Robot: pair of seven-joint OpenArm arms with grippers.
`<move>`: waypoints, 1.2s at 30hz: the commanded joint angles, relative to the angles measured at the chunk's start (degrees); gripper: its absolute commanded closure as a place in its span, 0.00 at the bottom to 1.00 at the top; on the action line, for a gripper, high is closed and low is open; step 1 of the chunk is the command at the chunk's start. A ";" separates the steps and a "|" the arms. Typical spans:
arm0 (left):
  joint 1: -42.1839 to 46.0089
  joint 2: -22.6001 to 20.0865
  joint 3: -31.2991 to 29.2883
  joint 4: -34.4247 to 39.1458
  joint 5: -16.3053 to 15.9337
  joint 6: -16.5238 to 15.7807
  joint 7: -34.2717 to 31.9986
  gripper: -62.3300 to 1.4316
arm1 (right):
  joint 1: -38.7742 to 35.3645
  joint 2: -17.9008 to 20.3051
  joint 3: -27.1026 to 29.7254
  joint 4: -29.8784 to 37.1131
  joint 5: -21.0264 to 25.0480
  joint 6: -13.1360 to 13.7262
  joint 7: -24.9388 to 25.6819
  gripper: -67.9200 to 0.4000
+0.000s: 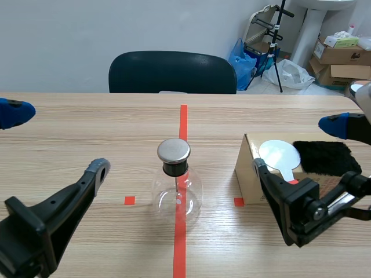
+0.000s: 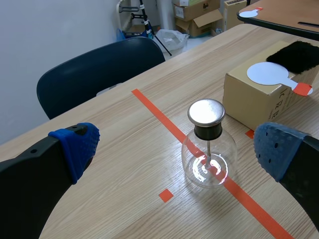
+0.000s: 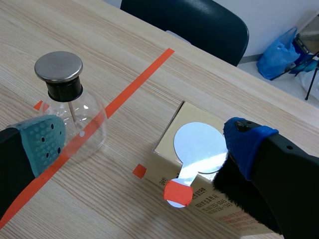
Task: Do the electroscope experiment
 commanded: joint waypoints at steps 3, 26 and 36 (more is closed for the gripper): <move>0.33 0.28 -0.04 0.20 -0.37 0.15 -0.76 0.00 | 0.52 0.15 0.07 0.28 0.66 -0.17 1.05 0.00; 0.33 0.28 -0.07 0.20 -0.35 0.13 0.50 0.00 | 0.55 0.15 0.07 0.28 0.66 -0.17 1.07 0.00; 0.33 0.28 -0.07 0.20 -0.35 0.13 0.52 0.00 | 0.66 0.15 0.07 0.28 0.66 -0.17 1.05 0.00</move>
